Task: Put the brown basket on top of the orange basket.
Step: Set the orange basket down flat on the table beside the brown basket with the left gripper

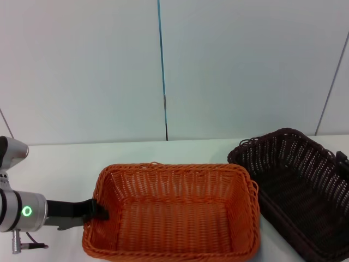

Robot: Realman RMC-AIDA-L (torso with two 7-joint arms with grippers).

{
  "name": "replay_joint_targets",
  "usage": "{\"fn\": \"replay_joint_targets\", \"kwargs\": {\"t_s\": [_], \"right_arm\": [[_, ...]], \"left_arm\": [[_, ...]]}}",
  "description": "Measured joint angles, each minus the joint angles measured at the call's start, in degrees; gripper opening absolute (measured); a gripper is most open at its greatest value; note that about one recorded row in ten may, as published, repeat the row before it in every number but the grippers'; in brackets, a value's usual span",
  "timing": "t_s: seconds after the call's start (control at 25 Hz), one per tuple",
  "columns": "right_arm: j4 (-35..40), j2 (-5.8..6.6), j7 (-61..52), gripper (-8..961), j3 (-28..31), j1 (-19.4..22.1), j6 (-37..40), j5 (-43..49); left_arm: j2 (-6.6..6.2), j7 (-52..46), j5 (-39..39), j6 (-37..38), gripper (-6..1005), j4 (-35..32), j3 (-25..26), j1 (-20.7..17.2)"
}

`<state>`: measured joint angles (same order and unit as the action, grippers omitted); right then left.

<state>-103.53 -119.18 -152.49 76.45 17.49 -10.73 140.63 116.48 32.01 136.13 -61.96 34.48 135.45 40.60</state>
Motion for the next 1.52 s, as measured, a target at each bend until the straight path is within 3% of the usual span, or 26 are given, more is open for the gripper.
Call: {"fn": "replay_joint_targets", "kwargs": {"t_s": [0.32,1.52], "right_arm": [[-0.42,0.08,0.0,733,0.25,0.53,-0.62,0.0],[-0.99,0.0,0.09,733,0.17,0.61,-1.25,0.7]], "left_arm": [[-0.58,-0.16,0.0,0.81,196,0.07,0.7,-0.65],[-0.67,1.72,0.27,4.57,213,-0.68,0.08,-0.84]]}}
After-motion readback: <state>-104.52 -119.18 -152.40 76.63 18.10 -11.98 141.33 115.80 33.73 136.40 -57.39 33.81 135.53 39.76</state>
